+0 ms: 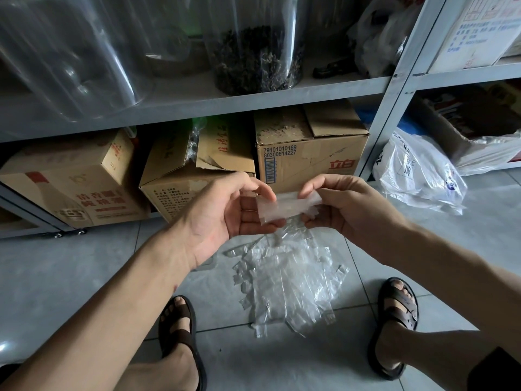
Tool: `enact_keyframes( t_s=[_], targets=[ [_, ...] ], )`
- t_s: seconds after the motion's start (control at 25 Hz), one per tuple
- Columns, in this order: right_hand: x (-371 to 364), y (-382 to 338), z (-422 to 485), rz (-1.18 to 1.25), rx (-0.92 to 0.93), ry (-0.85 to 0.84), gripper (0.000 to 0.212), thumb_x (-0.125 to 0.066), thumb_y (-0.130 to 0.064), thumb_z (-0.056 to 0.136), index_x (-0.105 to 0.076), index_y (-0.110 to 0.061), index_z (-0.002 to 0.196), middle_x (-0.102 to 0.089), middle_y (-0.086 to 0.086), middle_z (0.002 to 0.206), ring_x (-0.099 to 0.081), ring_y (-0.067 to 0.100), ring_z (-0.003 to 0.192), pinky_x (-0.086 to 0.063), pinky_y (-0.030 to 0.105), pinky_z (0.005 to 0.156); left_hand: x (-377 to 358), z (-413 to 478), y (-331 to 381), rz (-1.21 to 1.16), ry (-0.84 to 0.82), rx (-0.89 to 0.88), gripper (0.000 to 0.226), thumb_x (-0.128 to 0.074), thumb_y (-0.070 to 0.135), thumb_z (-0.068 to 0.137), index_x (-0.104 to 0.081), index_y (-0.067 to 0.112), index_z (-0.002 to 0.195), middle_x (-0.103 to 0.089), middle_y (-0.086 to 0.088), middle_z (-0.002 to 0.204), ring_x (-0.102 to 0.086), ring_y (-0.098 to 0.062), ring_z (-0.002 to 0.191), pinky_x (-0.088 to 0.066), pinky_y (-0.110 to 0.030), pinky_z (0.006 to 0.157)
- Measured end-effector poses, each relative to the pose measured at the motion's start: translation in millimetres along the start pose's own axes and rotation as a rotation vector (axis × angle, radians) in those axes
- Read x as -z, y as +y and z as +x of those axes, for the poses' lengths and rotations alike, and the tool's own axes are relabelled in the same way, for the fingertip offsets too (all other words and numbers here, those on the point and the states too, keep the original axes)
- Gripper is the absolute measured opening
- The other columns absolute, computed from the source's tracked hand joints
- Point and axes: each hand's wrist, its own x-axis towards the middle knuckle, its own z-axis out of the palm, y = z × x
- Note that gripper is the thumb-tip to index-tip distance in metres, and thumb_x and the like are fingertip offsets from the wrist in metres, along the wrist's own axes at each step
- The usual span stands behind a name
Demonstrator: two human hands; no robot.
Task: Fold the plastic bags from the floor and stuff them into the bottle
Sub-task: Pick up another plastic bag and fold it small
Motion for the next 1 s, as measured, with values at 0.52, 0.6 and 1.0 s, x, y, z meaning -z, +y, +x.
enact_keyframes(
  t_s=[0.52,0.6,1.0],
  targets=[
    [3.1,-4.2,-1.1,-0.122,-0.022,-0.165,0.015,-0.062,-0.019,0.093,-0.072,-0.009,0.089,-0.067,0.017,0.099,-0.064,0.026,0.082,-0.058,0.03,0.073,3.7,6.5,-8.9,0.399,0.115,-0.15,0.019,-0.082,0.004,0.067,-0.077,0.009,0.084,-0.075,-0.014,0.084,-0.071,-0.022,0.078,-0.06,-0.028,0.074],
    [3.1,-0.7,-2.1,-0.193,0.014,-0.183,0.011,-0.071,-0.01,0.083,-0.067,-0.006,0.093,-0.068,0.017,0.094,-0.065,0.025,0.08,-0.058,0.027,0.074,4.1,7.1,-10.6,0.483,0.111,-0.174,0.018,-0.084,0.005,0.069,-0.079,0.014,0.083,-0.075,-0.018,0.086,-0.068,-0.024,0.079,-0.058,-0.037,0.082],
    [2.0,-0.3,-0.9,-0.286,0.02,-0.082,0.017,-0.077,-0.004,0.068,-0.07,-0.002,0.084,-0.072,0.015,0.076,-0.069,0.021,0.068,-0.059,0.028,0.071,5.6,8.1,-8.4,0.371,0.12,-0.159,0.019,-0.076,-0.008,0.073,-0.075,0.002,0.088,-0.072,-0.013,0.078,-0.068,-0.016,0.069,-0.057,-0.02,0.064]
  ],
)
